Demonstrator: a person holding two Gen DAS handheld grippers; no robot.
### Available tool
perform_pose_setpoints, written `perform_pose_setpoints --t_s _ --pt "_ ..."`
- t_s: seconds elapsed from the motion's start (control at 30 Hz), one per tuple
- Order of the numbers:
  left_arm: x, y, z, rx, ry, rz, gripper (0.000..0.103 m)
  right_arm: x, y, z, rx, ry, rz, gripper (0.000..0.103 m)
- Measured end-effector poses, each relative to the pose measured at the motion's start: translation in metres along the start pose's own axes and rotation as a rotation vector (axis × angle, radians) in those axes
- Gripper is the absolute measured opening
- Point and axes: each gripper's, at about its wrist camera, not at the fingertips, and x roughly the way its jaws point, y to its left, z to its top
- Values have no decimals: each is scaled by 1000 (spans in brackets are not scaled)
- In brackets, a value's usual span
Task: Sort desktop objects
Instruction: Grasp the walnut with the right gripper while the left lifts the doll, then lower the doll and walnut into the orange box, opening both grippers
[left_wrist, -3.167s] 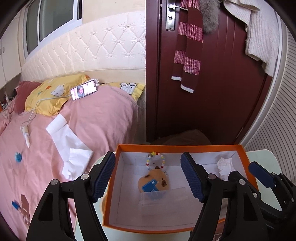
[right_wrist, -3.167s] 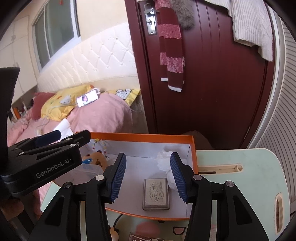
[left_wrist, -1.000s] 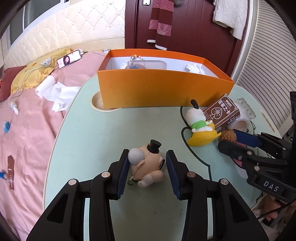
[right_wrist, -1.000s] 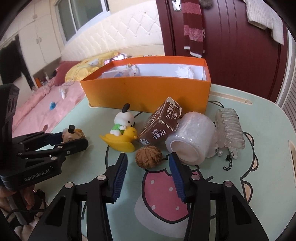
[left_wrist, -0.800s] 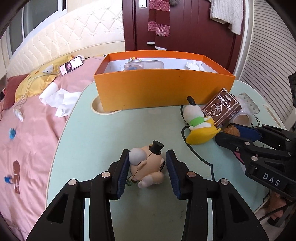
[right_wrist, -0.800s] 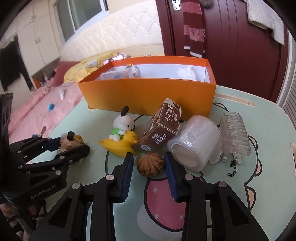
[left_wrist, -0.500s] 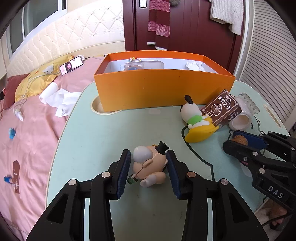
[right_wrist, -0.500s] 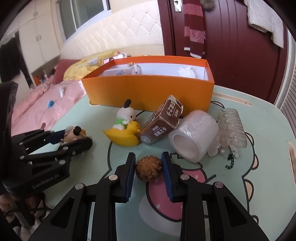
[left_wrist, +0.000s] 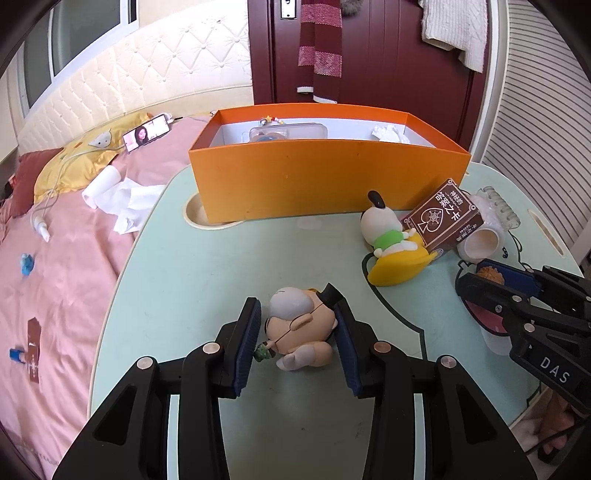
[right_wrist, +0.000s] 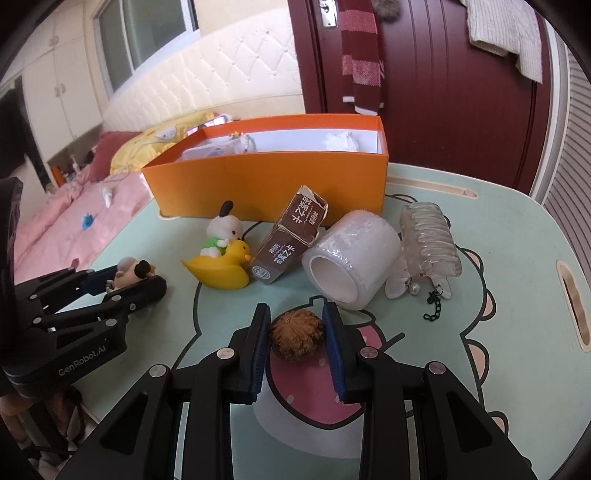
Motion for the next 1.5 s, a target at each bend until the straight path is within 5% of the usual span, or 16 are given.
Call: perform_pose_setpoints --t_s 0.77,1.5 --pt "-2 -3 3 20 15 -13 41 -5 2 1 -11 -21 -5 28" --pt "-28 11 50 -64 -61 -99 37 -12 -10 29 72 -53 41 28"
